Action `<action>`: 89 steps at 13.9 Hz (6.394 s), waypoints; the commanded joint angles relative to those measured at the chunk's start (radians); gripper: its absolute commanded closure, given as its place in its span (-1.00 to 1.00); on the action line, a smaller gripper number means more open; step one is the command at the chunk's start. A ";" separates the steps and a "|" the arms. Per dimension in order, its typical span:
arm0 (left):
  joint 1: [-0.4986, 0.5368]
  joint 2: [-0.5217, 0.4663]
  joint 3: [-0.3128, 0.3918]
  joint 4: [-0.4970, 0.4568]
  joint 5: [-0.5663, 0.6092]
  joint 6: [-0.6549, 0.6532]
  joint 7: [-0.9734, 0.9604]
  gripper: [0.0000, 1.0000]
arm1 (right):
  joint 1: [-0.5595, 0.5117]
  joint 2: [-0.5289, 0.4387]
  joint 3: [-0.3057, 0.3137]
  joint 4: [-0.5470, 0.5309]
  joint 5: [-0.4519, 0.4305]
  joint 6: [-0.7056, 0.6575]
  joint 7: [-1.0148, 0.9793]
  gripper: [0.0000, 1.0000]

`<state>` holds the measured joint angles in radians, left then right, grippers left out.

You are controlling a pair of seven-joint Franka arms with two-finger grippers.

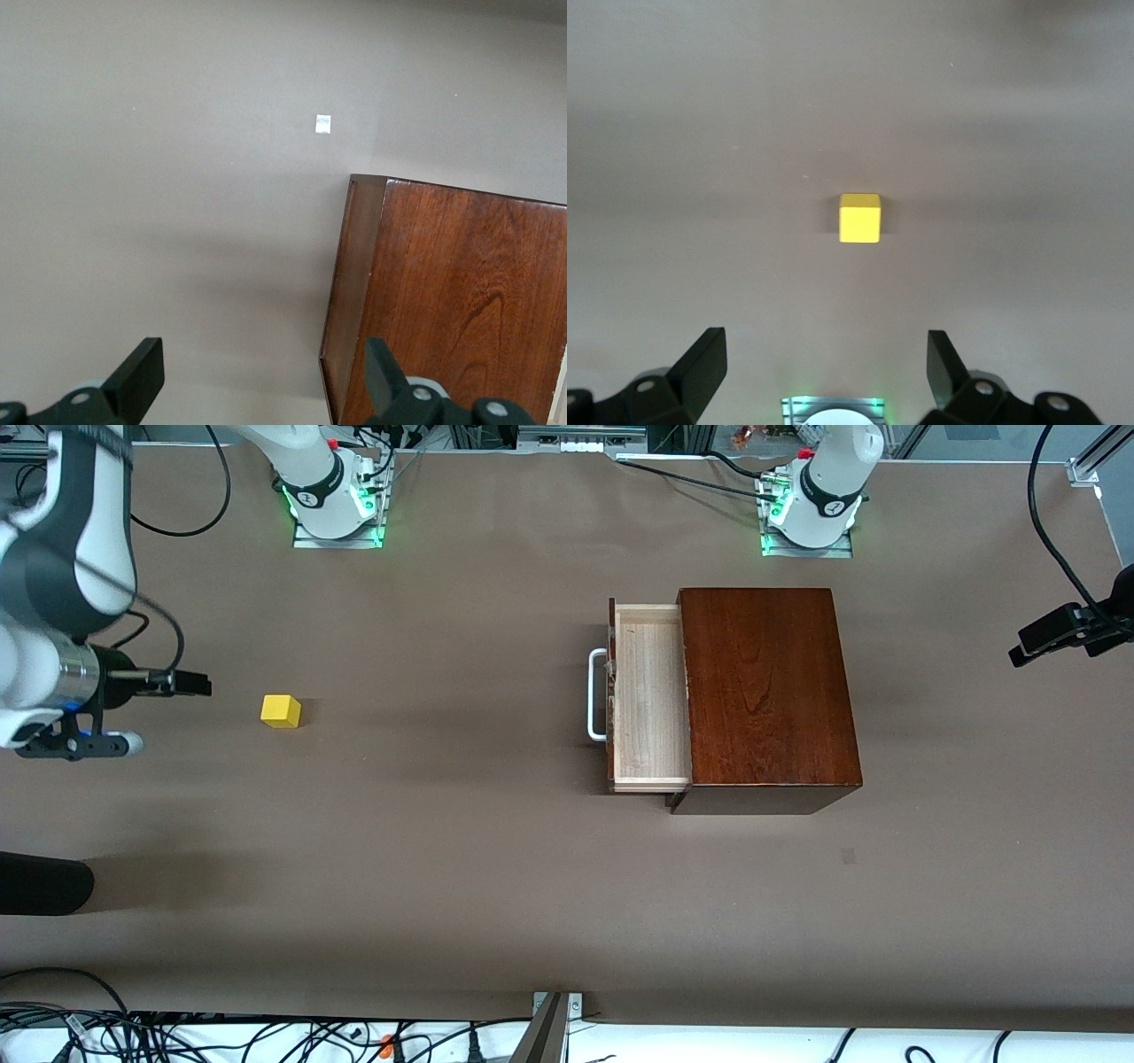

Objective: Open drawer, take yellow block, close drawer

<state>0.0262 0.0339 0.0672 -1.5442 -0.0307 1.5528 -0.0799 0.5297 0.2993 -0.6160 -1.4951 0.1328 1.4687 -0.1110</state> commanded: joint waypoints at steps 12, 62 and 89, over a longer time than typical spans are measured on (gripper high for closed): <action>0.001 -0.005 -0.003 0.004 -0.009 -0.007 0.022 -1.00 | -0.549 -0.275 0.597 -0.141 -0.134 0.074 0.094 -1.00; -0.002 -0.003 -0.004 0.007 -0.009 -0.002 0.022 -1.00 | -0.570 -0.256 0.604 -0.090 -0.124 0.102 0.106 -1.00; -0.003 -0.003 -0.006 0.015 -0.009 -0.002 0.022 -1.00 | -0.570 -0.246 0.605 -0.090 -0.124 0.113 0.106 -1.00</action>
<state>0.0232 0.0339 0.0624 -1.5405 -0.0307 1.5529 -0.0750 -0.0294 0.0564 -0.0209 -1.5834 0.0113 1.5746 0.0014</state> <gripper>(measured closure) 0.000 0.000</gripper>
